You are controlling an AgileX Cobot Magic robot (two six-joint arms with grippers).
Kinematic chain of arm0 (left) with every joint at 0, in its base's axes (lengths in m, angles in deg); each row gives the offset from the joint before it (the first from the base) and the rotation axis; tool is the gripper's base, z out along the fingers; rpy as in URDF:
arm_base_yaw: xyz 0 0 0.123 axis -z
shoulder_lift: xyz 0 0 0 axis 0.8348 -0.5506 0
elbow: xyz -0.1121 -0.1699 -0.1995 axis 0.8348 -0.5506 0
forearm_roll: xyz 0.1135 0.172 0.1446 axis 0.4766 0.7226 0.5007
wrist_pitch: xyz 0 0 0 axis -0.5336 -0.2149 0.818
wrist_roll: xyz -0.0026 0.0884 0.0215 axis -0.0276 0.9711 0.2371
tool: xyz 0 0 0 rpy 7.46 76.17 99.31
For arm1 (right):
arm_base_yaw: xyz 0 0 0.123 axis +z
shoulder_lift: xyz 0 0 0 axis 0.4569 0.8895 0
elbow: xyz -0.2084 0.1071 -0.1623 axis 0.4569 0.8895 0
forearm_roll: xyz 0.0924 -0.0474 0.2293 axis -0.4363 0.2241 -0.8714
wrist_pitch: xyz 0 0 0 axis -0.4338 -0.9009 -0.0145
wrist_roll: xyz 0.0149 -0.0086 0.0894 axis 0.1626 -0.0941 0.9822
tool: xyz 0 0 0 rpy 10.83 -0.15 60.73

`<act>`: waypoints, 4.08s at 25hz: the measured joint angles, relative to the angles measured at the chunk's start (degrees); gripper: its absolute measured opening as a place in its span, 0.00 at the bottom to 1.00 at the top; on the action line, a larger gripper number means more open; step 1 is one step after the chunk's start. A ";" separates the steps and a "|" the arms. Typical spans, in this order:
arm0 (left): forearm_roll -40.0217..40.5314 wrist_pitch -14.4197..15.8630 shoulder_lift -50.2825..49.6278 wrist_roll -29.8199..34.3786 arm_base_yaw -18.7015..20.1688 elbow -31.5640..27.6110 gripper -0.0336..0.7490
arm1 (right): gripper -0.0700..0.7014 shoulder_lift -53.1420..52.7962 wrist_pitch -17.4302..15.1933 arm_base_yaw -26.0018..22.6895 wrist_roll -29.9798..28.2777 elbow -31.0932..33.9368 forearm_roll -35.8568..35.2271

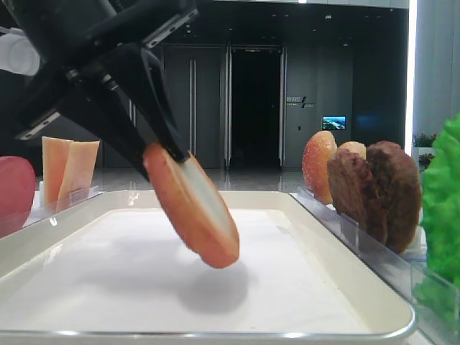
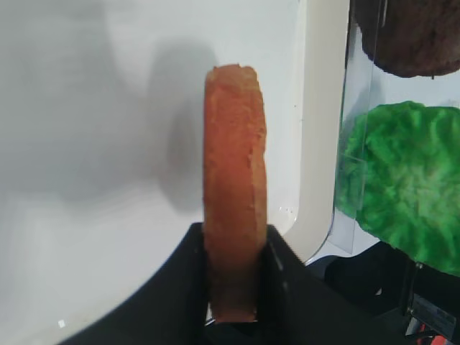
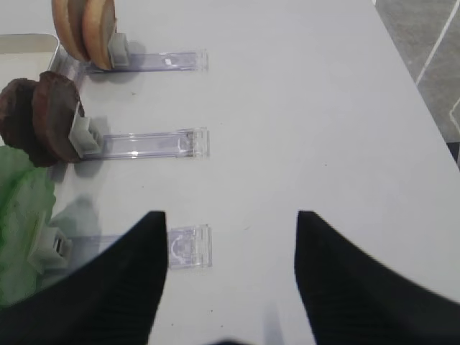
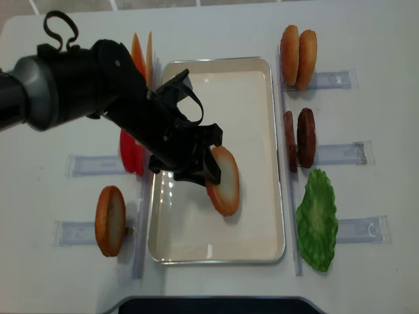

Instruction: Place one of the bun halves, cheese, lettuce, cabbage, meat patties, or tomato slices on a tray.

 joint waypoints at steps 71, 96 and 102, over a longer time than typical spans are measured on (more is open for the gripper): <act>34.93 24.73 -1.93 -18.88 0.00 17.25 0.67 | 0.62 0.00 0.00 0.00 0.00 0.00 0.00; 39.20 25.31 4.18 -21.47 0.00 17.71 0.66 | 0.62 0.00 0.00 0.00 0.00 0.00 0.00; 41.38 25.31 4.45 -21.64 0.00 17.71 0.66 | 0.62 0.00 0.00 0.00 0.00 0.00 0.00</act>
